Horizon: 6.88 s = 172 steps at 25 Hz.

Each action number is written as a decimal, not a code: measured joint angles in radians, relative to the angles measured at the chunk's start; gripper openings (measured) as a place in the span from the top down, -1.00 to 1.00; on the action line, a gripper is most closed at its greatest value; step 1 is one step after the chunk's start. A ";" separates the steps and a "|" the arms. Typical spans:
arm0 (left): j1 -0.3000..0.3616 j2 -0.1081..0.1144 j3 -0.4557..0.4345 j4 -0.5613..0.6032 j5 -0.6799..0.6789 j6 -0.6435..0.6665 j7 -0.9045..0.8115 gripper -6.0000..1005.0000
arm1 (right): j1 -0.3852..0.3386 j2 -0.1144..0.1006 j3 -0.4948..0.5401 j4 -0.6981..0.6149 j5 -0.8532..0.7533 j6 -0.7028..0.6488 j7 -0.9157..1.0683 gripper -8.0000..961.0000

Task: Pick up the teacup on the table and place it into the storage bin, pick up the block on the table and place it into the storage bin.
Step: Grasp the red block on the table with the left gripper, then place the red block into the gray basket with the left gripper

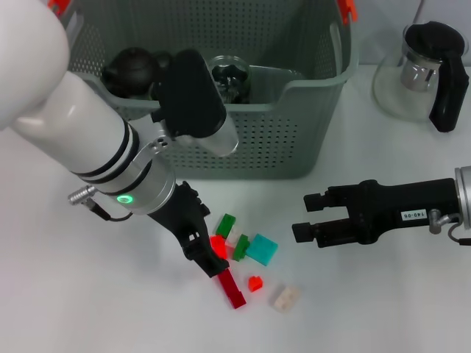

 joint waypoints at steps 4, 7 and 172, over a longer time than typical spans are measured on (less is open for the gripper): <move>-0.008 -0.001 0.003 -0.006 0.010 -0.007 -0.096 -0.92 | 0.000 -0.001 0.000 0.000 0.000 0.000 0.000 -0.71; -0.009 -0.001 0.009 -0.007 0.012 -0.016 -0.143 -0.92 | 0.001 -0.001 0.000 0.000 0.000 0.000 0.000 -0.71; -0.244 0.019 -0.514 0.385 -0.085 0.337 -0.129 0.06 | -0.007 -0.012 0.003 -0.005 0.000 -0.024 -0.020 -0.71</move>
